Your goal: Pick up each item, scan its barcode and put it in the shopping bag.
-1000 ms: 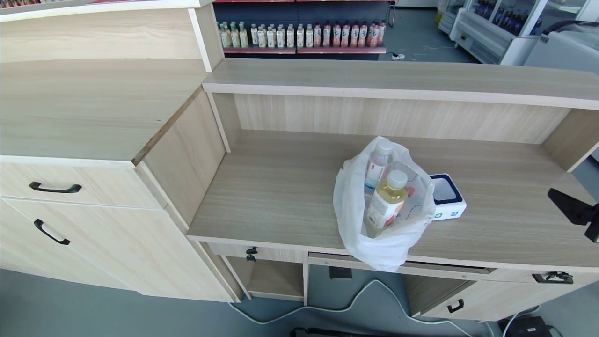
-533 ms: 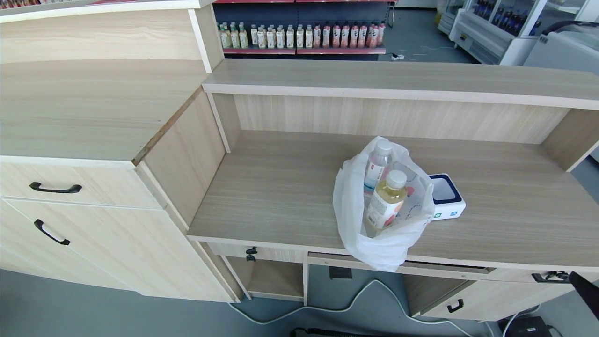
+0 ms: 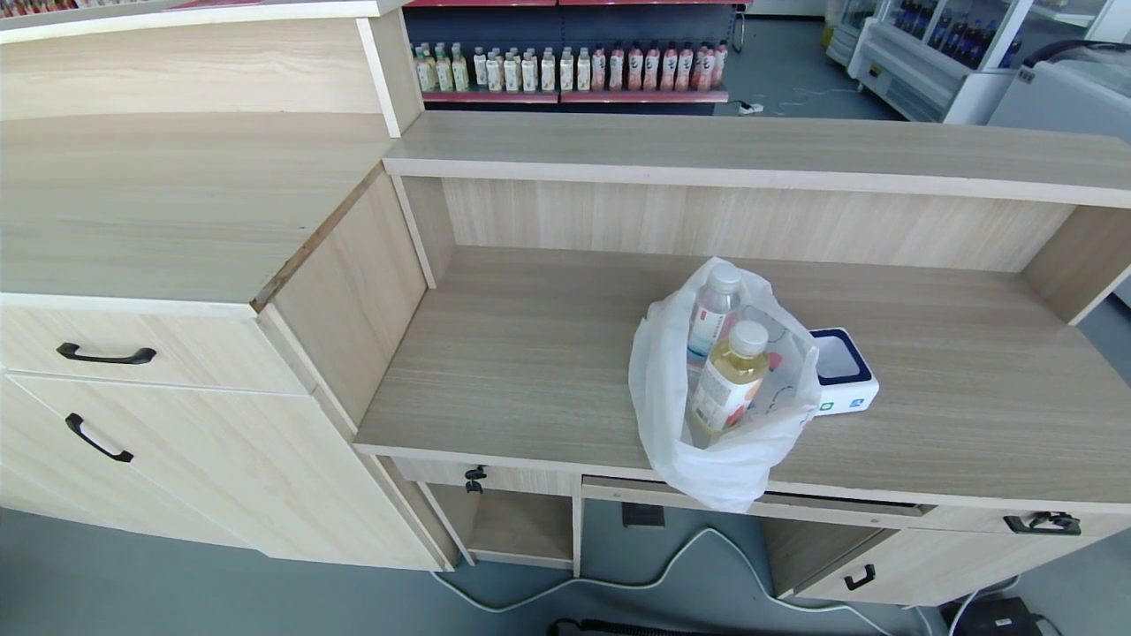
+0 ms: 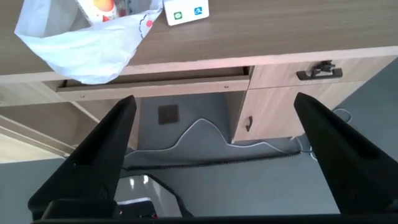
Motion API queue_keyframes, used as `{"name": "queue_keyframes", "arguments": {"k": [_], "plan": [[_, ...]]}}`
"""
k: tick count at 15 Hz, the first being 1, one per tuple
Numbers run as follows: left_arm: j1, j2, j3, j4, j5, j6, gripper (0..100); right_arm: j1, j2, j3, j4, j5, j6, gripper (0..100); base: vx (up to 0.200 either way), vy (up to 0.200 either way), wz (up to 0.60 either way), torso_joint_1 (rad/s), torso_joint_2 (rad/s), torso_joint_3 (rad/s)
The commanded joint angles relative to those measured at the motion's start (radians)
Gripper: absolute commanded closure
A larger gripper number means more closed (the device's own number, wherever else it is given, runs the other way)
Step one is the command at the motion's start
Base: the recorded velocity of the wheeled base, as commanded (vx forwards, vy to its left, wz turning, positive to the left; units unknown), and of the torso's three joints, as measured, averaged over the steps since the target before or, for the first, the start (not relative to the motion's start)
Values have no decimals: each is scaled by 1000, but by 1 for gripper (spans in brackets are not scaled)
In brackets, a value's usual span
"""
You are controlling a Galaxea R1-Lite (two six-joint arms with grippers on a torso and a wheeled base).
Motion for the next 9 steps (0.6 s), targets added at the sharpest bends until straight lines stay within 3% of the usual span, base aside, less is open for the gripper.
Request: {"name": "queue_keyframes", "arguments": {"k": [1, 3, 9], "plan": [[0, 0, 0, 0, 2, 0, 0, 36, -127, 1, 45, -6, 8, 0, 0, 0, 0, 0, 0, 0], [0, 0, 0, 0, 2, 0, 0, 36, -127, 0, 53, -22, 75, 0, 0, 0, 0, 0, 0, 0], [0, 0, 0, -2, 2, -1, 0, 36, -127, -2, 53, -22, 71, 0, 0, 0, 0, 0, 0, 0]]}}
